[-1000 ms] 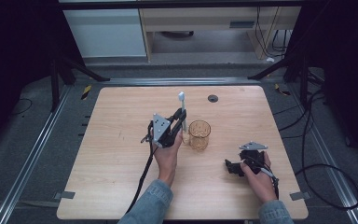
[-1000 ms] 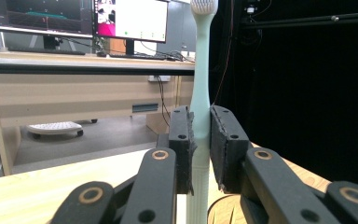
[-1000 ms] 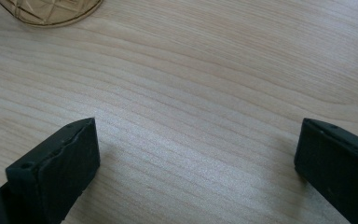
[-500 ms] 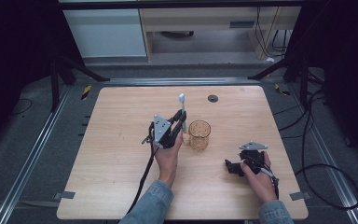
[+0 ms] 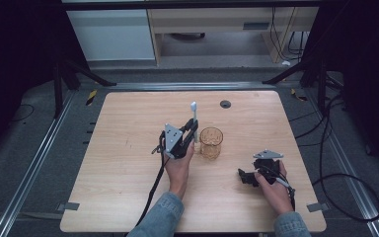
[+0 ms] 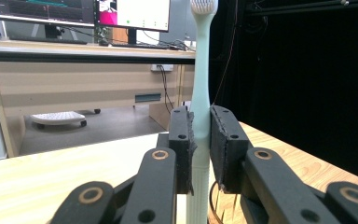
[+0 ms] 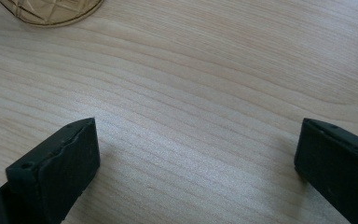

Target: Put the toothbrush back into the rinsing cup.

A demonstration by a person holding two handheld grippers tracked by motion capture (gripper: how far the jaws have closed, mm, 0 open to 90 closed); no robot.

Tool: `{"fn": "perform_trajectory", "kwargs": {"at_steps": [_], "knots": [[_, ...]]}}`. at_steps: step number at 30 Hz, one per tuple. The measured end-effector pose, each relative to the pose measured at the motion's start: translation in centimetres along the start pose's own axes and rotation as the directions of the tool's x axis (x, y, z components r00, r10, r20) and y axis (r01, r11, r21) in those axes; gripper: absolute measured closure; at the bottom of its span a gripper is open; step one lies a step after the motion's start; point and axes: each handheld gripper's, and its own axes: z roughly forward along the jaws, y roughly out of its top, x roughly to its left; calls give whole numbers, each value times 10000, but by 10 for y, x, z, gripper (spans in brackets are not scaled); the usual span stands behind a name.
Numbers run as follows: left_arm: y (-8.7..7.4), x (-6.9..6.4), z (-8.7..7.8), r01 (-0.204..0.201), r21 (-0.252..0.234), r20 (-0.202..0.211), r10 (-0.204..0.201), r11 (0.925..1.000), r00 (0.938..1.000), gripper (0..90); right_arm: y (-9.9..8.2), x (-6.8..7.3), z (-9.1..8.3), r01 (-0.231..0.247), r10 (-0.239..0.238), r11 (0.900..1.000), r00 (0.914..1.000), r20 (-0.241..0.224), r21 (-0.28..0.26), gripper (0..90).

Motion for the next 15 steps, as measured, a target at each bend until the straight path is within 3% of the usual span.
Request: {"fn": "perform_trajectory", "kwargs": {"at_steps": [15], "knots": [[-13,0,1,-58,329,-7,58,9994,10000,787,0,0,0,-9,9,10000,10000,-6,-4,4]]}}
